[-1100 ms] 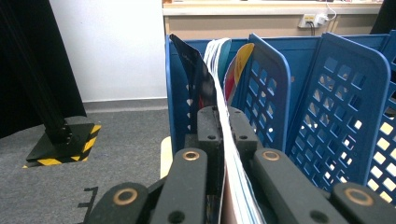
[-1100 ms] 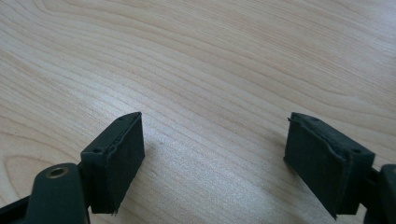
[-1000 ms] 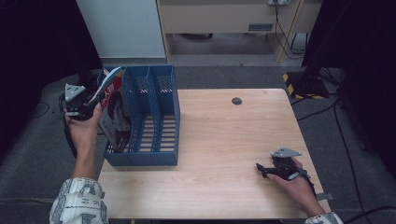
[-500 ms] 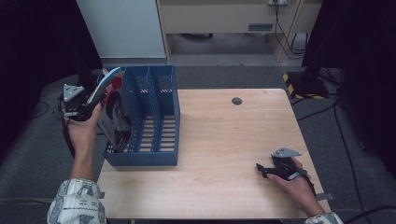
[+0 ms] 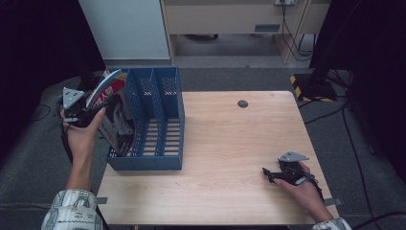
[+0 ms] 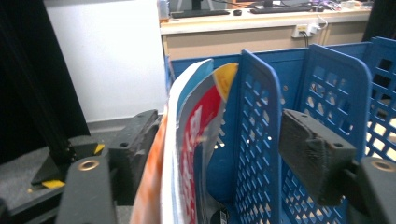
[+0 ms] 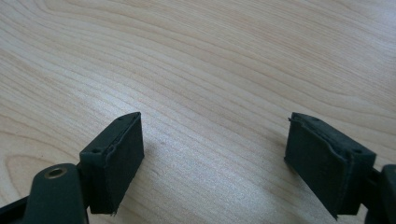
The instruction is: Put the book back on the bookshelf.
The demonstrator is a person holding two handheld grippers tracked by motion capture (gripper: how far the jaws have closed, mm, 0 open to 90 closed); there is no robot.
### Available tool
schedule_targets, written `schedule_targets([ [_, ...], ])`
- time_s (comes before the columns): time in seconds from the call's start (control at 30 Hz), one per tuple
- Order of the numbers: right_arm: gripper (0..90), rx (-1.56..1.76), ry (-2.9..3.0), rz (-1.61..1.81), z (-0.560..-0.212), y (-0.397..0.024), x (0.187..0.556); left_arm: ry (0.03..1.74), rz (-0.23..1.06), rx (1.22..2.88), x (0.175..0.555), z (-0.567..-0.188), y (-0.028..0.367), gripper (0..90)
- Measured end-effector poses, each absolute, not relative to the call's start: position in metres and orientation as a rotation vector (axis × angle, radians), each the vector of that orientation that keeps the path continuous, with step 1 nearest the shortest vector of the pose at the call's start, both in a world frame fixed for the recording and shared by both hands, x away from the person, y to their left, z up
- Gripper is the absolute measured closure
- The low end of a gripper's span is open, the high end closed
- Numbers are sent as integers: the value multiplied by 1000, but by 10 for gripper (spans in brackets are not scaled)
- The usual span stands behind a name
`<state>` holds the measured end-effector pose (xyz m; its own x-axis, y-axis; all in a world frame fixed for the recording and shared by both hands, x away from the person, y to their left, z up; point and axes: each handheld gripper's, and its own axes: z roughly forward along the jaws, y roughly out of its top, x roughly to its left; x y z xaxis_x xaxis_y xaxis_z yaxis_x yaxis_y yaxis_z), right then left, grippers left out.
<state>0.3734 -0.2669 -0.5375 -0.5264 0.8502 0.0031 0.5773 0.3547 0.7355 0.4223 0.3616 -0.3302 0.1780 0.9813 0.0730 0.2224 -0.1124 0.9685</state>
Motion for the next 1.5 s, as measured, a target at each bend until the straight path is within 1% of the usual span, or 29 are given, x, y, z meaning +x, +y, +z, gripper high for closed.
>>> schedule_targets([
  [0.2,197,1252,2241,986,-538,-267,373,1167,1068,1560,416,-327,357,239],
  [0.33,196,1250,2241,988,-538,-266,373,1127,1123,1540,408,-321,354,240],
  [0.47,196,1246,2242,988,-538,-267,373,1090,1139,1541,403,-315,349,240],
  [0.9,195,1245,2241,989,-538,-266,373,1034,1041,1621,401,-317,315,217],
  [1.0,195,1246,2241,989,-538,-266,373,1026,1028,1637,402,-319,309,197],
  [1.17,195,1249,2243,990,-538,-266,373,1005,970,1692,406,-327,292,165],
  [1.37,195,1243,2245,989,-538,-266,373,977,901,1773,410,-340,269,89],
  [1.5,194,1246,2247,987,-538,-266,372,975,879,1817,411,-348,257,75],
])
